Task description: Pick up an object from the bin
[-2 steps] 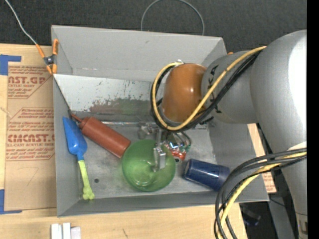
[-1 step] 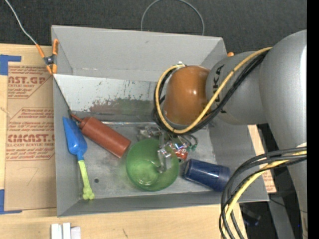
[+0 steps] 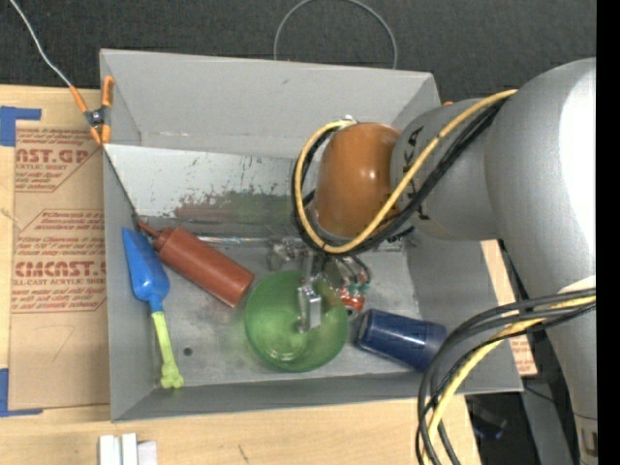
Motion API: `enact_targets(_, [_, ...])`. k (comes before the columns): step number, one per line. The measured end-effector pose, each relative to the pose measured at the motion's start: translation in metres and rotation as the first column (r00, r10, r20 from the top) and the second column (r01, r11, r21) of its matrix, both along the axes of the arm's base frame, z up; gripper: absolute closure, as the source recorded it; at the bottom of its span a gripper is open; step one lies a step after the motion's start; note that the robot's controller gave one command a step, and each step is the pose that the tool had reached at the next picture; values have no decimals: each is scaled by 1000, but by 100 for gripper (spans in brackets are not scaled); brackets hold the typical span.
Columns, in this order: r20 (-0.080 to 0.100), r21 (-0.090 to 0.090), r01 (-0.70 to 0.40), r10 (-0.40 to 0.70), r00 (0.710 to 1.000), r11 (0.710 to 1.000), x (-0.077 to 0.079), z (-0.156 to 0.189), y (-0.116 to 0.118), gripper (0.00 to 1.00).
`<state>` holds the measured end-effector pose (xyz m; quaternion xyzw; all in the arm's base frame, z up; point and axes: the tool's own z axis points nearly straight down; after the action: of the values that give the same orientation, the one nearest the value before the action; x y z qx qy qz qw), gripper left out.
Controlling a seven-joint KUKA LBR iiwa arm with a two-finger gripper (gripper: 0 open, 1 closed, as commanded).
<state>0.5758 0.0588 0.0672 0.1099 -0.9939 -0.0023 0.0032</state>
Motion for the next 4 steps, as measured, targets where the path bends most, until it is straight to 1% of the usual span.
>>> enact_targets(1, [13, -1, -199, 199, 980, 980, -6, 3, -4, 0])
enact_targets(2, [-1, 4, 0, 0, 1000, 1000, 1, 2, 3, 100])
enact_targets(4, [-1, 5, 1, -1, 1000, 1000, 1, 3, 3, 100])
